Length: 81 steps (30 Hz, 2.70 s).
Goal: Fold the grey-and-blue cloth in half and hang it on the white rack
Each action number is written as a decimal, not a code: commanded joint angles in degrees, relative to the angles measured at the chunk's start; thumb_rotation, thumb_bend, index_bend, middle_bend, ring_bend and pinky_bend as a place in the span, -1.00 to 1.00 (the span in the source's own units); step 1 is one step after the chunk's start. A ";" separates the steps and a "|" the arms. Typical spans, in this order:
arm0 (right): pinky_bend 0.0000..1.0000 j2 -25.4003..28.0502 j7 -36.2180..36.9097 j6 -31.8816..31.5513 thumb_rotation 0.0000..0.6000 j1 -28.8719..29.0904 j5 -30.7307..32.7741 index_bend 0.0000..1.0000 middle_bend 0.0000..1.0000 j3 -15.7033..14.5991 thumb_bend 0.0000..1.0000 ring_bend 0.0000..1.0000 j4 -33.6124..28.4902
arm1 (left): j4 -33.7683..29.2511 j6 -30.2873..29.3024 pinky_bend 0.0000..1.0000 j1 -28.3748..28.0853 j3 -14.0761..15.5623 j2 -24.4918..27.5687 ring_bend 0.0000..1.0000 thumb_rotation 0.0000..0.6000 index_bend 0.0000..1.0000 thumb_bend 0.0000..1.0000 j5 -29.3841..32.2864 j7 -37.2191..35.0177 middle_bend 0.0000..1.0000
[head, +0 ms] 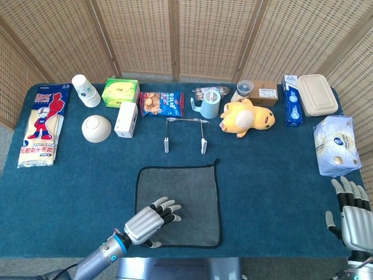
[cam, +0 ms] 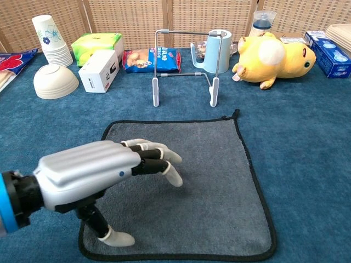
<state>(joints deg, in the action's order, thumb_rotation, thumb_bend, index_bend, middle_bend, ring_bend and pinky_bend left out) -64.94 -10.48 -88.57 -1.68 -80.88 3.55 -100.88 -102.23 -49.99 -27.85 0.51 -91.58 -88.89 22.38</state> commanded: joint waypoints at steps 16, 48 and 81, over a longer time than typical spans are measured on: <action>-1.00 0.55 1.32 -0.15 1.00 -0.42 0.38 -1.00 -1.00 0.27 -0.16 -1.00 0.64 | 4.73 2.18 -1.00 -3.82 0.84 -7.02 -0.96 1.00 -0.53 -0.75 3.35 -0.01 -0.79; -1.00 1.11 3.92 -0.60 1.00 -1.62 1.10 -1.00 -1.00 0.36 -0.16 -1.00 2.00 | 12.34 -1.77 -1.00 -5.50 1.75 -15.23 -0.96 1.00 -0.51 -0.72 4.79 4.26 -0.75; -1.00 1.09 3.53 -0.42 1.00 -1.80 1.59 -1.00 -1.00 0.61 -0.16 -1.00 1.55 | 13.13 -4.45 -0.95 -5.91 2.27 -14.90 -0.93 1.00 -0.43 -0.36 4.06 1.94 -0.68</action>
<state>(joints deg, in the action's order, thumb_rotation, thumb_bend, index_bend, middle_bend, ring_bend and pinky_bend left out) -63.84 -6.95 -88.99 -3.48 -79.28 4.16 -99.33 -89.11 -54.39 -33.77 2.76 -106.47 -84.88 24.24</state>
